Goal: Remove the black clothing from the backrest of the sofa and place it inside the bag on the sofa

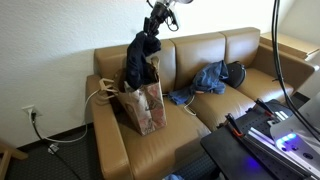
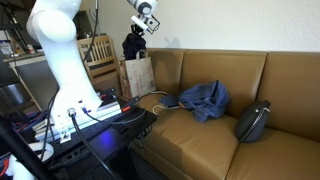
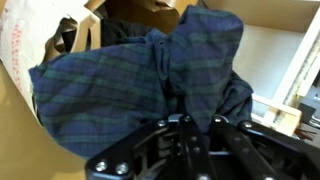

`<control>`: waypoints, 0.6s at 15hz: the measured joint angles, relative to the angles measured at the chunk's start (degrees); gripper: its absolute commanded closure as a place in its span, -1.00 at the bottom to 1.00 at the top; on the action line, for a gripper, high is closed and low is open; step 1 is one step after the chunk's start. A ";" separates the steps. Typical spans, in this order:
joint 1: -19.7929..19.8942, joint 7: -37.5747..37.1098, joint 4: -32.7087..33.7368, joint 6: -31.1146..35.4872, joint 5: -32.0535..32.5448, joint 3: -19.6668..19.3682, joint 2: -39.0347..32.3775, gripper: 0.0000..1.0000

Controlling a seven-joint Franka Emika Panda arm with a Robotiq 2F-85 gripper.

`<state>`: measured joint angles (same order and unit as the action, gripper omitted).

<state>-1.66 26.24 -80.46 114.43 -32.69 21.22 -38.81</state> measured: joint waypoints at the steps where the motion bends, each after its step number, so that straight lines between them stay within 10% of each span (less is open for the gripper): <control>1: -1.57 0.57 -1.27 1.78 1.73 -0.95 -1.06 0.96; 9: -9.34 0.91 -4.26 14.52 18.23 -2.54 -5.15 0.96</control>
<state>-11.00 27.15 -84.72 128.95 -14.46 18.69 -43.96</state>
